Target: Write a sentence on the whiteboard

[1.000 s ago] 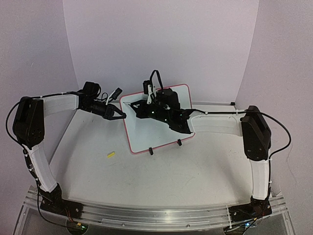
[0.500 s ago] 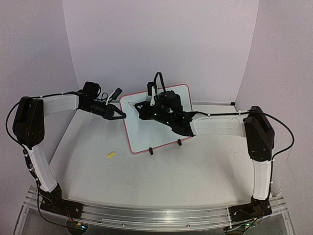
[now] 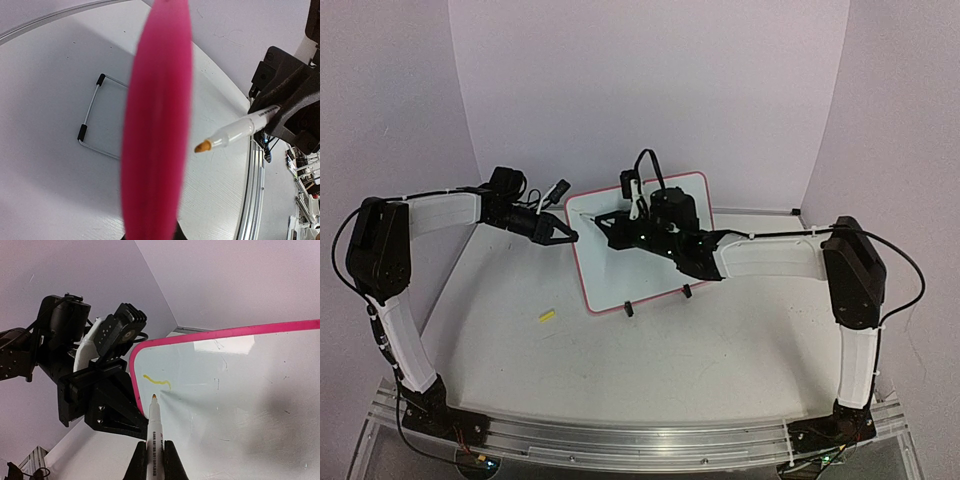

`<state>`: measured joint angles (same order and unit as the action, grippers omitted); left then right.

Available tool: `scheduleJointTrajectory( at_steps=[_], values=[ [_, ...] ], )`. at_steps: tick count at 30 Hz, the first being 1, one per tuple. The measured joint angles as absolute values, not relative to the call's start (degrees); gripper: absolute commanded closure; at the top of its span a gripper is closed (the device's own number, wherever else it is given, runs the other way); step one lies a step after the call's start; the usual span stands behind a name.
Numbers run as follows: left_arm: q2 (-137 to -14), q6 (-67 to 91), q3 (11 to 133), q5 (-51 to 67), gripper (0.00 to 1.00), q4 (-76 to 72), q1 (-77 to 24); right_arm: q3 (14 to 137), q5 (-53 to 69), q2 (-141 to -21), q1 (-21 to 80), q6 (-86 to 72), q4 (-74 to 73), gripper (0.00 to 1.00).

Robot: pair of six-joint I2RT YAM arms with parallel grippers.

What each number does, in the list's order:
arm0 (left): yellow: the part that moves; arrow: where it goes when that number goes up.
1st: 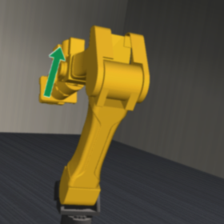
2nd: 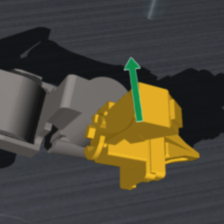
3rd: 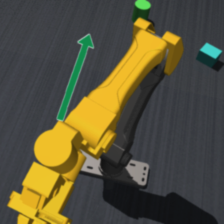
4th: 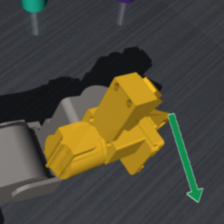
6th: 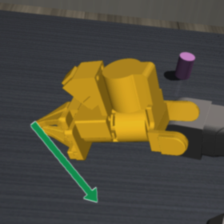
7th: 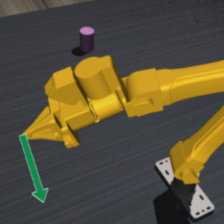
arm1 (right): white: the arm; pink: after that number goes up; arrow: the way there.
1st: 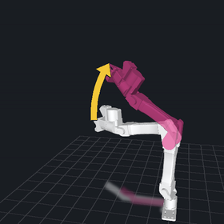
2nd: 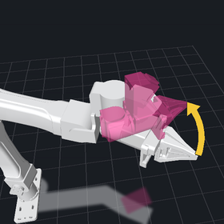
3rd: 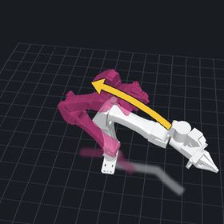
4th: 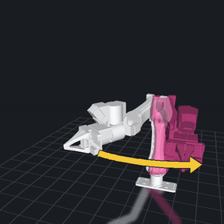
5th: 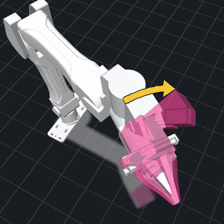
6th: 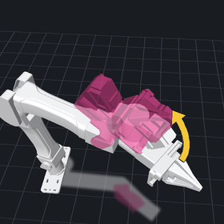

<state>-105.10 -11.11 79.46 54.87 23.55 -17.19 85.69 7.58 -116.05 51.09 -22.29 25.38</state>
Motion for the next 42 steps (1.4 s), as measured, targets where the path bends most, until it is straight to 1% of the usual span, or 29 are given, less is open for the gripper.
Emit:
scheduleJointTrajectory(
  at_steps=[27,42],
  values=[
    [-105.1,-11.1,79.5,54.8,1.00,23.6,-17.2,89.4,7.9,-116.5,51.1,-21.3,24.6,1.00],
    [-105.1,-11.1,79.5,54.8,1.00,23.6,-17.2,89.4,7.1,-117.3,51.1,-21.3,23.8,1.00]
  ],
)
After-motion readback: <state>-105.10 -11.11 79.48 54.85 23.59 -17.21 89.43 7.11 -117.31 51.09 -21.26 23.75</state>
